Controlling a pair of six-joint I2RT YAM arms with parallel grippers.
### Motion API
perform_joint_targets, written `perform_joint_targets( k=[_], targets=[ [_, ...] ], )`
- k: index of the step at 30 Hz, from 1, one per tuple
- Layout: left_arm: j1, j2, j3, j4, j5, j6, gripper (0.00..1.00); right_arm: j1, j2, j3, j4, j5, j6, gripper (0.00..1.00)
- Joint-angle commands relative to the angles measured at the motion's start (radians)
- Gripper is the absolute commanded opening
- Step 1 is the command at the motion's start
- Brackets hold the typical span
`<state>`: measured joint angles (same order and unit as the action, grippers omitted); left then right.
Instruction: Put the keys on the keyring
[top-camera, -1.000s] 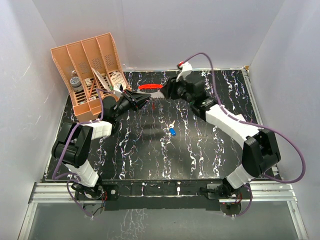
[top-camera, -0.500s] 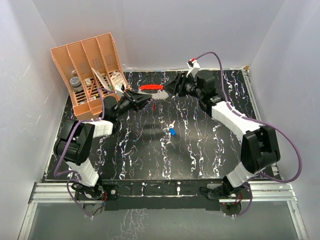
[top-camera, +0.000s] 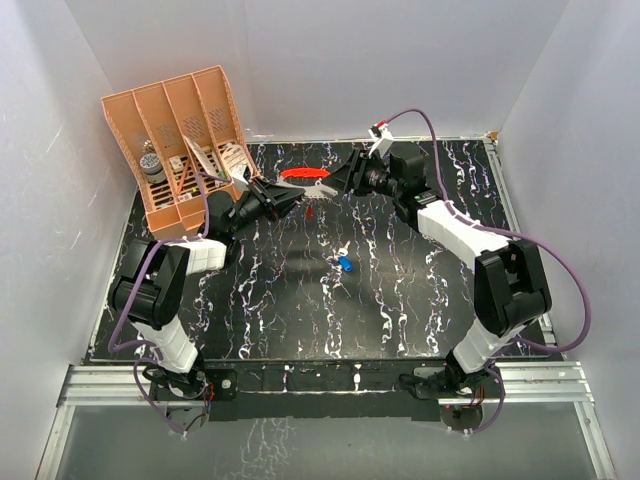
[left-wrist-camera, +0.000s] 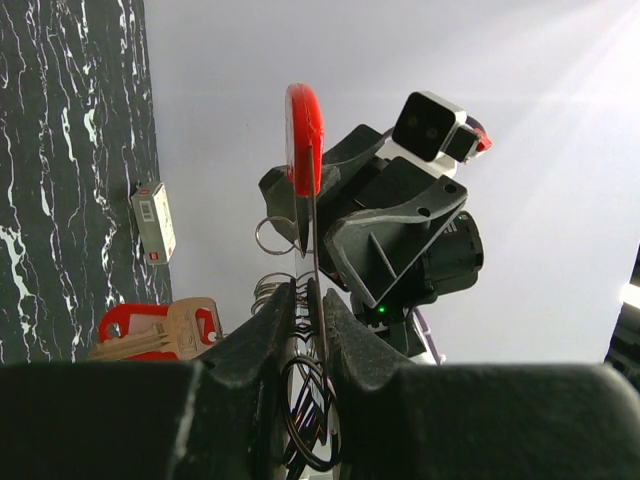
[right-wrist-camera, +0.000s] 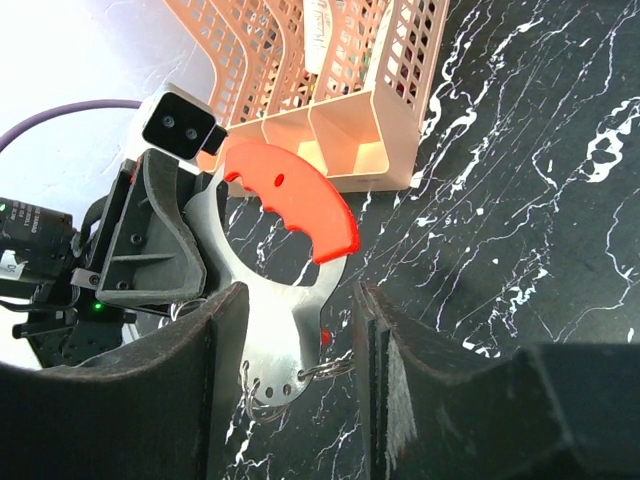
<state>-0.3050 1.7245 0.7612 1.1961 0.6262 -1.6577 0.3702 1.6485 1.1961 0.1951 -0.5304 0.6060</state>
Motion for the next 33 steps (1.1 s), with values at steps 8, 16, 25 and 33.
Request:
perform_joint_targets(
  k=[8, 16, 25, 33],
  targets=[
    [-0.002, -0.049, 0.053, 0.083, 0.04, 0.001, 0.0, -0.012, 0.062, 0.008, 0.178, -0.123, 0.096, 0.35],
    [-0.003, -0.044, 0.043, 0.079, 0.048, 0.017, 0.0, -0.03, 0.086, -0.025, 0.342, -0.204, 0.235, 0.2],
    [-0.002, 0.019, 0.048, 0.13, 0.053, 0.001, 0.0, -0.039, 0.133, -0.069, 0.526, -0.256, 0.42, 0.03],
    [-0.002, 0.026, 0.043, 0.093, 0.05, 0.033, 0.19, -0.073, 0.171, -0.107, 0.745, -0.307, 0.637, 0.0]
  ],
)
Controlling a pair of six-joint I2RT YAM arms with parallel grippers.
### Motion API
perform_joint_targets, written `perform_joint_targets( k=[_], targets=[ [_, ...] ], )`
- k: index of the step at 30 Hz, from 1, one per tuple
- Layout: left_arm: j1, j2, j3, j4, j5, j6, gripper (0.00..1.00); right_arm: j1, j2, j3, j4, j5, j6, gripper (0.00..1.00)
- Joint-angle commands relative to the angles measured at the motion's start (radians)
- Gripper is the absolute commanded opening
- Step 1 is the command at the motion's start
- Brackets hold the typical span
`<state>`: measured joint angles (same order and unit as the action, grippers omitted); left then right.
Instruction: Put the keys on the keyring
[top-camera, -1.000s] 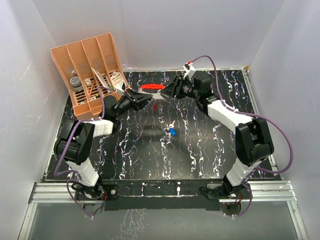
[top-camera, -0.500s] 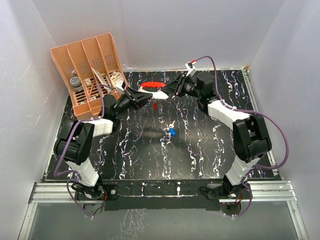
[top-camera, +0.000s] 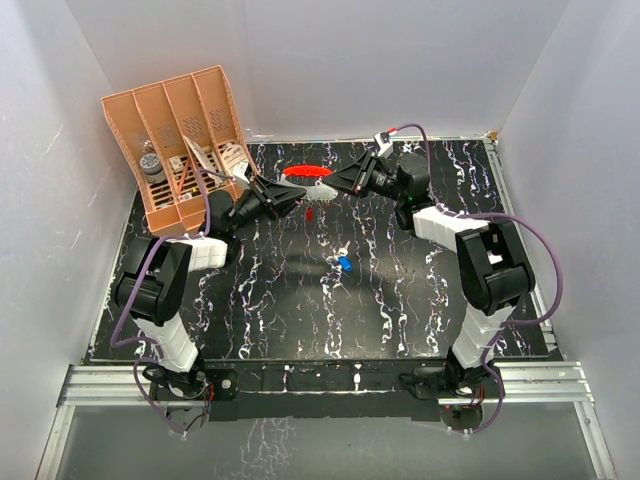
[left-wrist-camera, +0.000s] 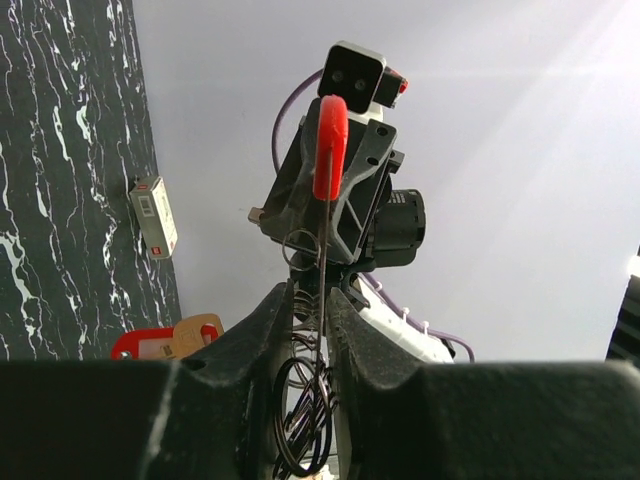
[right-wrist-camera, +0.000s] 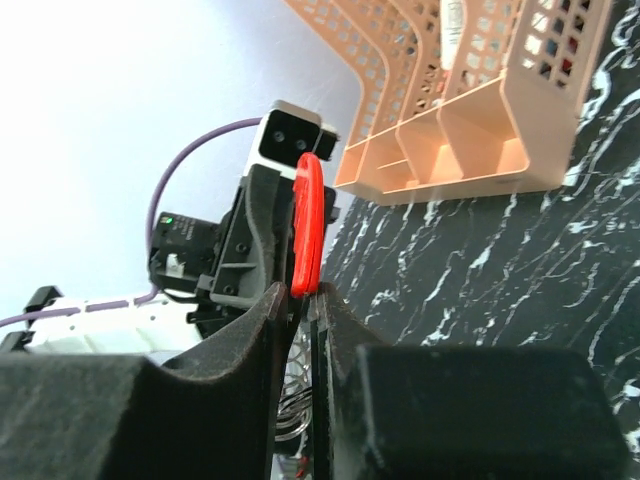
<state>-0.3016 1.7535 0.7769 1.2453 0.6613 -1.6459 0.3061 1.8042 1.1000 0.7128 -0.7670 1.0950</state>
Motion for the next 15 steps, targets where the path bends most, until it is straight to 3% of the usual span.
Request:
perform_joint_targets(
  k=[1, 15],
  targets=[
    [-0.005, -0.003, 0.027, 0.043, 0.015, 0.025, 0.19, -0.016, 0.018, -0.017, 0.251, -0.08, 0.17, 0.0],
    [0.003, -0.013, 0.024, 0.011, 0.012, 0.05, 0.24, -0.077, 0.046, -0.029, 0.35, -0.162, 0.263, 0.0]
  ],
)
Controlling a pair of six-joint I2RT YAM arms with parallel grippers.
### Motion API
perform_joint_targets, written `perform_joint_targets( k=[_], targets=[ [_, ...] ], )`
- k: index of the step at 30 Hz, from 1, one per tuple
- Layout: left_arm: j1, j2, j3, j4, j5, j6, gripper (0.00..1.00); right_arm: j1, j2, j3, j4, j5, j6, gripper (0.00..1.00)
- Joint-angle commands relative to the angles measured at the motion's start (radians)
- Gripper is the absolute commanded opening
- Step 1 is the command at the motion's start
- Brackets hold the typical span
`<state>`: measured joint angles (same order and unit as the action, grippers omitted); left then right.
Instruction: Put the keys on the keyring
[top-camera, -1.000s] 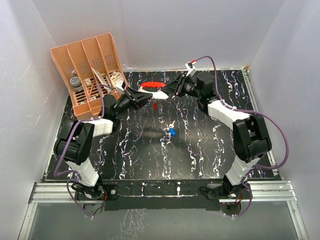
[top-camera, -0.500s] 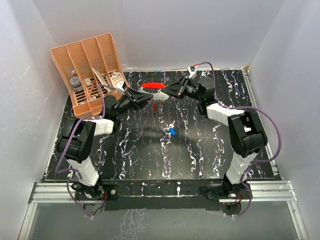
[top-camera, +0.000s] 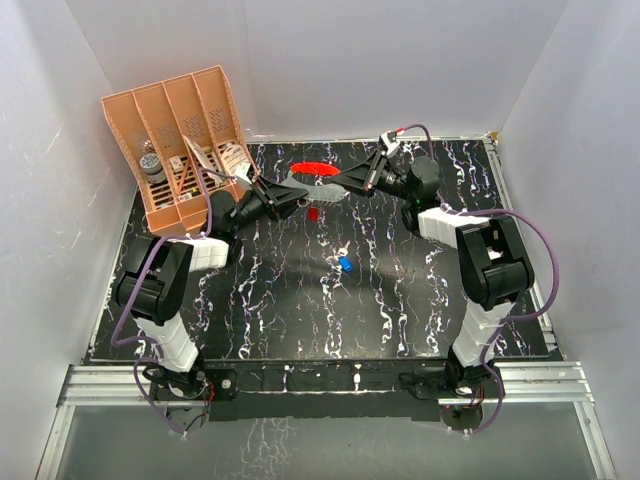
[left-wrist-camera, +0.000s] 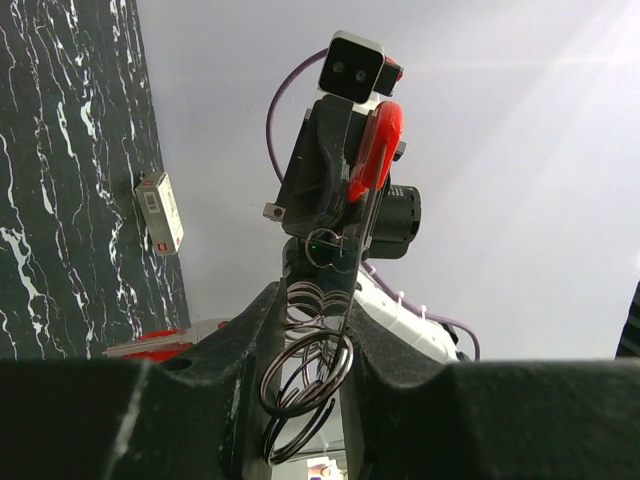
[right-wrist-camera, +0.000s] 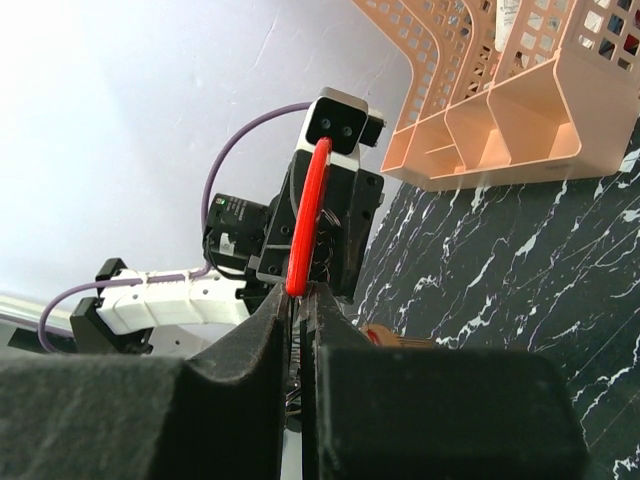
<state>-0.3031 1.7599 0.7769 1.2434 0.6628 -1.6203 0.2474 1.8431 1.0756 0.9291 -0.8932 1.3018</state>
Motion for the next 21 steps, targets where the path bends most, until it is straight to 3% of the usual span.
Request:
perform_joint_targets(
  k=[1, 19, 21],
  targets=[
    [0.006, -0.022, 0.023, 0.01, 0.01, 0.026, 0.24, -0.021, 0.012, -0.005, 0.148, -0.042, 0.069, 0.0],
    [0.022, -0.033, 0.021, 0.011, -0.007, 0.027, 0.24, -0.043, 0.056, 0.011, 0.2, -0.113, 0.133, 0.0],
    [0.021, -0.033, 0.024, 0.008, -0.009, 0.028, 0.2, -0.043, 0.06, 0.012, 0.209, -0.115, 0.14, 0.0]
  ],
)
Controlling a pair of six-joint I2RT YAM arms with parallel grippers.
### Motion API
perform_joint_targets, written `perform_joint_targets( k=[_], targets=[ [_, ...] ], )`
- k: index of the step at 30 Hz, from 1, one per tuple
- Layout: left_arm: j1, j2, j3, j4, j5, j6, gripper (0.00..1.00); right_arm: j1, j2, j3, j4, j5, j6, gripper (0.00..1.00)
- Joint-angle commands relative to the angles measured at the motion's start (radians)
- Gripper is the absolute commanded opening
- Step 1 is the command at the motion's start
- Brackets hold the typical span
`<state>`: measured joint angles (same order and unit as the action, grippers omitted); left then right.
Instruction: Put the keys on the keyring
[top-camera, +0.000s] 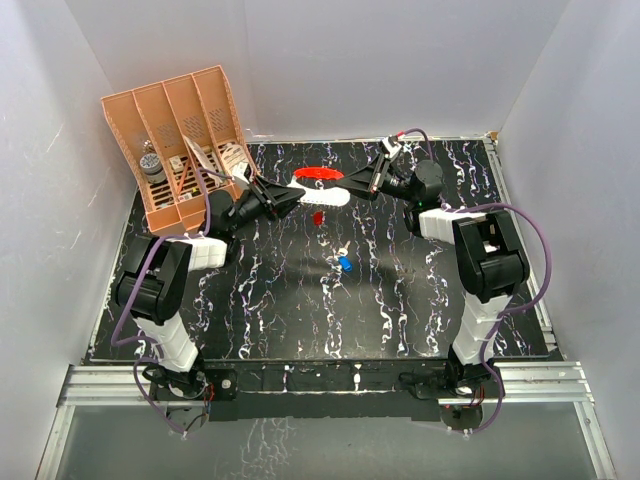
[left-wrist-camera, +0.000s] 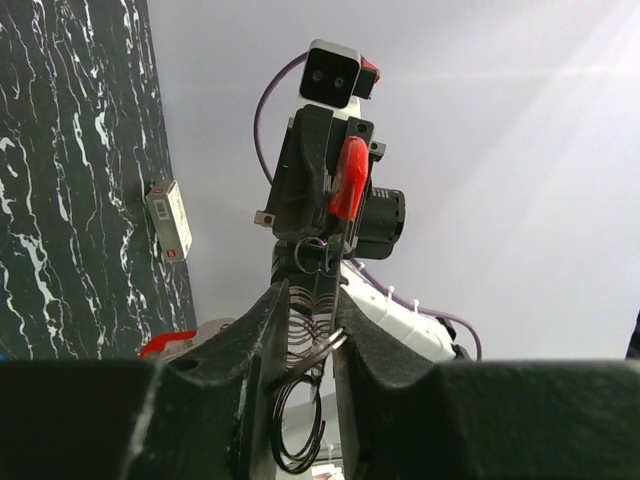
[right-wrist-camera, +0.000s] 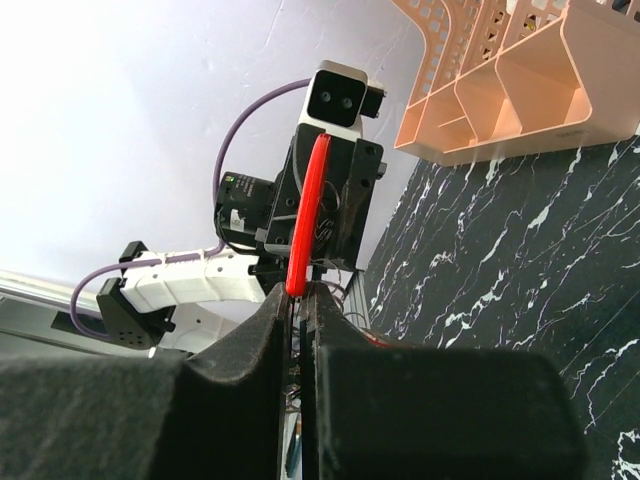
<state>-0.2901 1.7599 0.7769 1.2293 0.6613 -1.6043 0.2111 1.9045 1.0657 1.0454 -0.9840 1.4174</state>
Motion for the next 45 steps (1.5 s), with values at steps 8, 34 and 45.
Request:
perform_joint_targets(
  k=[8, 34, 45],
  targets=[
    [0.009, -0.036, 0.021, 0.04, -0.005, 0.006, 0.0, -0.008, 0.011, 0.026, 0.1, -0.022, 0.034, 0.0],
    [0.009, -0.32, -0.01, -0.429, -0.193, 0.125, 0.0, 0.037, -0.346, 0.107, -0.747, 0.384, -0.788, 0.36],
    [0.009, -0.309, -0.007, -0.41, -0.2, 0.106, 0.0, 0.277, -0.427, 0.201, -1.02, 0.638, -1.124, 0.29]
  ],
)
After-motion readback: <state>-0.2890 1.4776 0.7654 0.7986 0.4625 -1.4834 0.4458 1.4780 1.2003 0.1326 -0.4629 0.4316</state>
